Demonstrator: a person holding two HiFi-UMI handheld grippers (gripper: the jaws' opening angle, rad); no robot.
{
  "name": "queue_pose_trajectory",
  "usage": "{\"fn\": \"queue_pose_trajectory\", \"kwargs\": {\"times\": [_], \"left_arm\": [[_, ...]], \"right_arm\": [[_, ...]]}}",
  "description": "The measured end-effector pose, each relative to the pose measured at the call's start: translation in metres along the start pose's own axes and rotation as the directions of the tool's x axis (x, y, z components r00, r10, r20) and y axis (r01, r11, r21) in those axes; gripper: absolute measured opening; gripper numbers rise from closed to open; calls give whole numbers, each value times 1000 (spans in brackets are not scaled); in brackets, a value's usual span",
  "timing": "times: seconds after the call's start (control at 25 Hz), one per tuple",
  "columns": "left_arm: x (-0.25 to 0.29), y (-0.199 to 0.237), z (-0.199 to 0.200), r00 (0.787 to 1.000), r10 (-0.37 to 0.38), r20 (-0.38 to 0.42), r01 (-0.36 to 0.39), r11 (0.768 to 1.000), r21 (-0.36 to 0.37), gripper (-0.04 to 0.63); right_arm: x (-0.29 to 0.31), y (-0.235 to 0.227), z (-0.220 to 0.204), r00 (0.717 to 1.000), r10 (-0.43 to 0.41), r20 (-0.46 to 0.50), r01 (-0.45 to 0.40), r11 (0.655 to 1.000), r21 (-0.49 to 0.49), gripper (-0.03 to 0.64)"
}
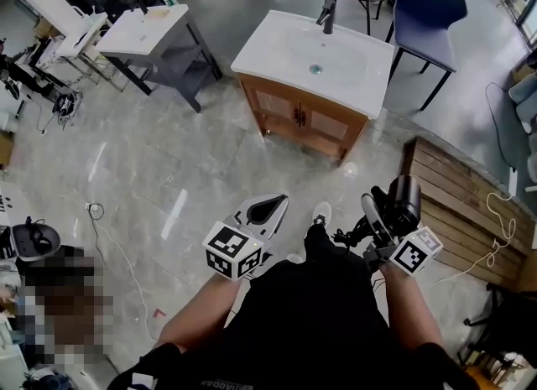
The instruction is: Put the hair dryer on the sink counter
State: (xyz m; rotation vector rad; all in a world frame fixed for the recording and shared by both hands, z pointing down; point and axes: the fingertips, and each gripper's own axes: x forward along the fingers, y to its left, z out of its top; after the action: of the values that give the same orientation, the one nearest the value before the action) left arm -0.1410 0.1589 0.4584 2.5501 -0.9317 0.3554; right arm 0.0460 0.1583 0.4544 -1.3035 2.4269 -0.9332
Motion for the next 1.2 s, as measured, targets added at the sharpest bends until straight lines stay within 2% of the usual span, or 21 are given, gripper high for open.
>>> {"fn": "queue_pose_trajectory", "kwargs": {"times": [0.24, 0.52, 0.68, 0.84, 0.96, 1.2], "left_arm": [[39, 32, 31, 1000, 15, -14, -14, 1000, 26, 0], [104, 61, 85, 1000, 7, 8, -7, 998, 58, 0], [142, 73, 102, 1000, 5, -5, -4, 998, 68, 0], [176, 82, 124, 1000, 3, 15, -5, 997, 80, 0], [195, 86, 131, 1000, -3, 19, 1, 997, 77, 0], [221, 93, 126, 999, -21, -27, 23, 997, 68, 0]], "right_arm": [[44, -29, 33, 999, 26, 28, -26, 1000, 8, 175], [91, -78, 79, 999, 27, 27, -28, 999, 19, 175], [110, -104, 106, 998, 42, 35, -43, 999, 11, 175], [123, -129, 125, 998, 50, 37, -50, 999, 5, 175], [130, -144, 132, 998, 46, 31, -47, 999, 4, 175], [136, -167, 143, 999, 18, 41, -19, 1000, 20, 175]]}}
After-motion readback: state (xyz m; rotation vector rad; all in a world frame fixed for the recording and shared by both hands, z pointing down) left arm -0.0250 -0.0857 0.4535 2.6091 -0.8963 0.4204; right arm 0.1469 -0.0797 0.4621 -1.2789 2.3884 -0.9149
